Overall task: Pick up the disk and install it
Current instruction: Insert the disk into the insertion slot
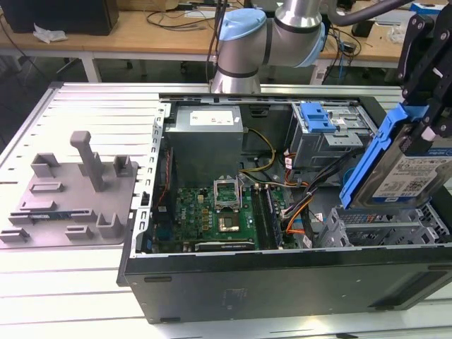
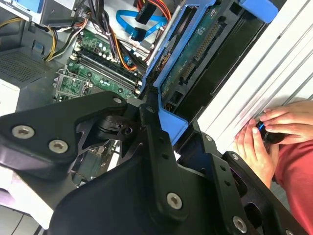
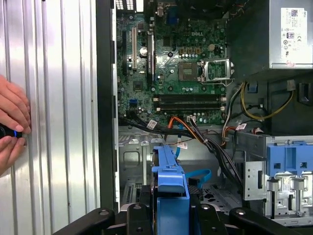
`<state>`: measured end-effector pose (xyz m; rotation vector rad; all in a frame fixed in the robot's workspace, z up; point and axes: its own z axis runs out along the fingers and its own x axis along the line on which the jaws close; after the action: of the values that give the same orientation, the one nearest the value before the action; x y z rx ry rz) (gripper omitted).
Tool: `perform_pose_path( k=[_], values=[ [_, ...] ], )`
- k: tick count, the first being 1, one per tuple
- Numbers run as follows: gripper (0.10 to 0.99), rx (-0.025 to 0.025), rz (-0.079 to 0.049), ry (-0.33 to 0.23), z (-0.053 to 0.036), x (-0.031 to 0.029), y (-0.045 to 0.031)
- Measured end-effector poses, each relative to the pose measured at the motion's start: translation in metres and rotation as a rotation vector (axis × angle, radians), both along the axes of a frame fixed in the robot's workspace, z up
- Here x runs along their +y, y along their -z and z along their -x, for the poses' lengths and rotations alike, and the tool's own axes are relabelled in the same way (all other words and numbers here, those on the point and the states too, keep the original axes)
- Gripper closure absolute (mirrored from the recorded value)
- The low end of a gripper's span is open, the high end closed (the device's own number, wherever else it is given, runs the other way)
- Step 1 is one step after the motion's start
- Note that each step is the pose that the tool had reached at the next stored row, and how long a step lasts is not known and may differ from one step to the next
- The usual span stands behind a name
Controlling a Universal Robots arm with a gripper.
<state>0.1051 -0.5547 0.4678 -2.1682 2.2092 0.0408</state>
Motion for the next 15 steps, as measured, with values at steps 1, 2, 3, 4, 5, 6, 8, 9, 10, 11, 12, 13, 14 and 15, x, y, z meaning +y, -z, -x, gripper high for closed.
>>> perform_pose_path(
  k=[1, 2, 3, 4, 5, 6, 8, 9, 10, 11, 12, 13, 14, 15],
  values=[
    [0.718, -0.0001, 0.000, 0.000, -0.0002, -0.0002, 0.0005],
    [0.718, 0.0000, 0.000, 0.000, -0.0004, -0.0004, 0.0011],
    [0.718, 0.0000, 0.000, 0.000, -0.0005, -0.0005, 0.0013],
    [0.718, 0.0000, 0.000, 0.000, -0.0005, -0.0007, 0.0017],
    [0.718, 0.0000, 0.000, 0.000, -0.0006, -0.0010, 0.0023],
    [0.718, 0.0000, 0.000, 0.000, -0.0007, -0.0011, 0.0025],
    [0.718, 0.0000, 0.000, 0.000, -0.0009, -0.0015, 0.0032],
    [0.718, 0.0000, 0.000, 0.000, -0.0010, -0.0016, 0.0035],
    [0.718, 0.0000, 0.000, 0.000, -0.0012, -0.0018, 0.0038],
    [0.718, 0.0000, 0.000, 0.000, -0.0013, -0.0019, 0.0041],
    [0.718, 0.0000, 0.000, 0.000, -0.0014, -0.0020, 0.0044],
    [0.718, 0.0000, 0.000, 0.000, -0.0015, -0.0021, 0.0047],
    [0.718, 0.0000, 0.000, 0.000, -0.0016, -0.0022, 0.0052],
    [0.718, 0.0000, 0.000, 0.000, -0.0016, -0.0023, 0.0055]
  ],
)
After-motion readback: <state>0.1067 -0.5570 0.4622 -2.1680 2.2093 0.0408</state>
